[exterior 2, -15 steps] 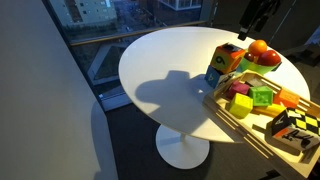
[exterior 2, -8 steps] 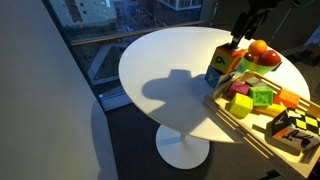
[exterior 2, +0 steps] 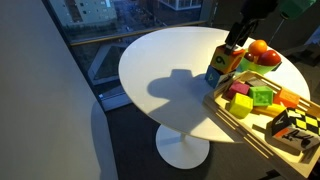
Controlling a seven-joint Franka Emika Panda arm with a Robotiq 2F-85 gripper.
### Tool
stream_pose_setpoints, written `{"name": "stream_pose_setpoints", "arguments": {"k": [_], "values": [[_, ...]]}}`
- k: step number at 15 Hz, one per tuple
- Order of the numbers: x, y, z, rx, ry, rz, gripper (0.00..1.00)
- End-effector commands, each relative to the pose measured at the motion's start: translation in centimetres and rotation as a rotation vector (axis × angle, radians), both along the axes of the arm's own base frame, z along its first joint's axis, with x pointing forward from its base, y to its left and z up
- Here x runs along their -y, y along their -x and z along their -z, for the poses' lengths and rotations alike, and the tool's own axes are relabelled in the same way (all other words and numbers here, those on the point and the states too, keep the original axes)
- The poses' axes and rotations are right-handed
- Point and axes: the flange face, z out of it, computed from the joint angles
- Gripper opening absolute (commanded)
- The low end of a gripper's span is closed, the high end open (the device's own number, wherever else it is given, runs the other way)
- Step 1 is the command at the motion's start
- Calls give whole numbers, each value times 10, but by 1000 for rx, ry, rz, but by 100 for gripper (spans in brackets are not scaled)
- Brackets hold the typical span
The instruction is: Put the orange squishy block on the tray
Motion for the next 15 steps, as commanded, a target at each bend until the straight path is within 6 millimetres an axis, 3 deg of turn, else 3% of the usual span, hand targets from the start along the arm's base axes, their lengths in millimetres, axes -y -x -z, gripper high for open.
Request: {"name": "stream_pose_setpoints", "arguments": {"k": [1,7,8,9,15], "values": [[-1,2,8,-2,-36,-27,100],[5,3,18,-2,-13,-33,100],[5,3,18,2,-8,-29,75],[6,3,17,7,-3,-25,74],[8,10,-6,23,17,7,34]]}}
